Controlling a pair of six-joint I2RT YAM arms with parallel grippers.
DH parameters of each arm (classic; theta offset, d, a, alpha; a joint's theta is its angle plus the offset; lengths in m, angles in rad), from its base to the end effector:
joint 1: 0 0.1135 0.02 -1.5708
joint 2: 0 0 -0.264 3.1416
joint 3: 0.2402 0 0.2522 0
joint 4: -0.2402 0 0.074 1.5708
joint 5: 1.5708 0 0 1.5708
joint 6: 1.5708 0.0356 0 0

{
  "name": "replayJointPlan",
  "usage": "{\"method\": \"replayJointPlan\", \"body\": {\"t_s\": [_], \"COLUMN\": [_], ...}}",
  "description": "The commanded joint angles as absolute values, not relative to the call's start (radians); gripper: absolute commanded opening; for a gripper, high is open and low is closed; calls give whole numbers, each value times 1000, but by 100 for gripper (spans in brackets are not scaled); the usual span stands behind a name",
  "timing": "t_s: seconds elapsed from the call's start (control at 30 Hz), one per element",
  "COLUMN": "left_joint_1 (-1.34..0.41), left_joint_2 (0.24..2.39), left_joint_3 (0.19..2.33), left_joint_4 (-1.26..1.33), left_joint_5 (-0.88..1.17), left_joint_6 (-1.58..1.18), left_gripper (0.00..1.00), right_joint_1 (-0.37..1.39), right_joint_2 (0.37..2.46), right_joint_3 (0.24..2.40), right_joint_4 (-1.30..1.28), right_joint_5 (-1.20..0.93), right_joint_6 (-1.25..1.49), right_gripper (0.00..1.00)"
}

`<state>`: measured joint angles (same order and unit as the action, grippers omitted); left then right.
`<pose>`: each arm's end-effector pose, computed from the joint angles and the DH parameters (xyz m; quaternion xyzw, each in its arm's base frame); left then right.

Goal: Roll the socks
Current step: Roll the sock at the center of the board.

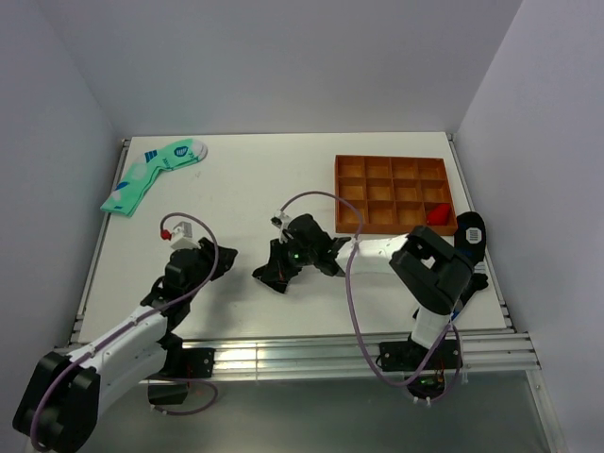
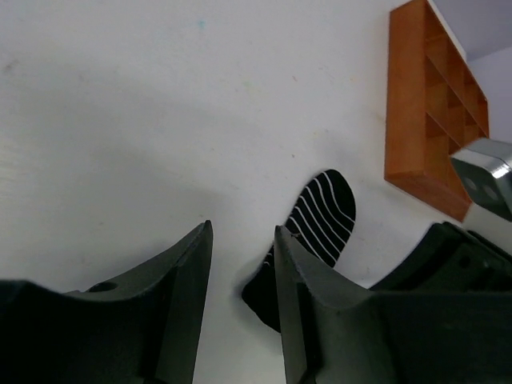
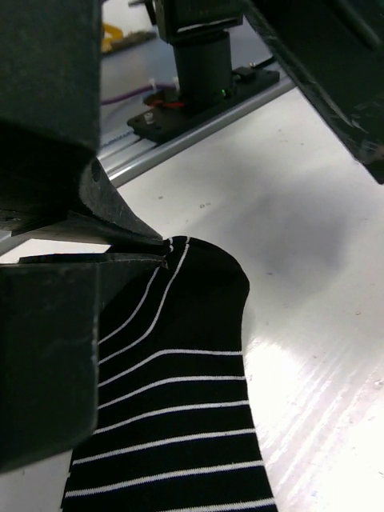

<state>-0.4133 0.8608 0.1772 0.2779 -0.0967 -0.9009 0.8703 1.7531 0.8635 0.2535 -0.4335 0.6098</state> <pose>0.1628 -0.0677 0.1623 -0.2271 0.8030 -0.3037 0.4597 0.2169 0.2805 0.1575 -0.2093 0.8519 0.4385 0.1954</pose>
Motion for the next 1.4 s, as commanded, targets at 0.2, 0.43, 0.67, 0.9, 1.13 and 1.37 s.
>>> {"method": "replayJointPlan", "body": {"t_s": [0.2,0.43,0.67,0.9,1.13,1.37], "left_joint_1": [-600,-704,-782,-801,-813,-822], "left_joint_2": [861,899,953,989,1052,1029], "left_joint_3": [140,120,123,132,109,81], "left_joint_4": [485,531,549,572,594,561], "left_joint_5": [-244,-333,-429,-405,-296,-226], "left_joint_6": [-859,-839,-841,-828,-839,-858], "left_gripper": [37,32,29,34,42,44], "right_joint_1": [805,790,790,824,834,834], "right_joint_2": [1833,1905,1891,1790,1766,1753], "right_joint_3": [845,876,864,804,772,758], "right_joint_4": [294,270,284,288,296,296], "right_joint_5": [-580,-577,-597,-585,-568,-549], "right_joint_6": [715,749,772,744,732,723], "right_gripper": [8,8,7,7,6,5]}}
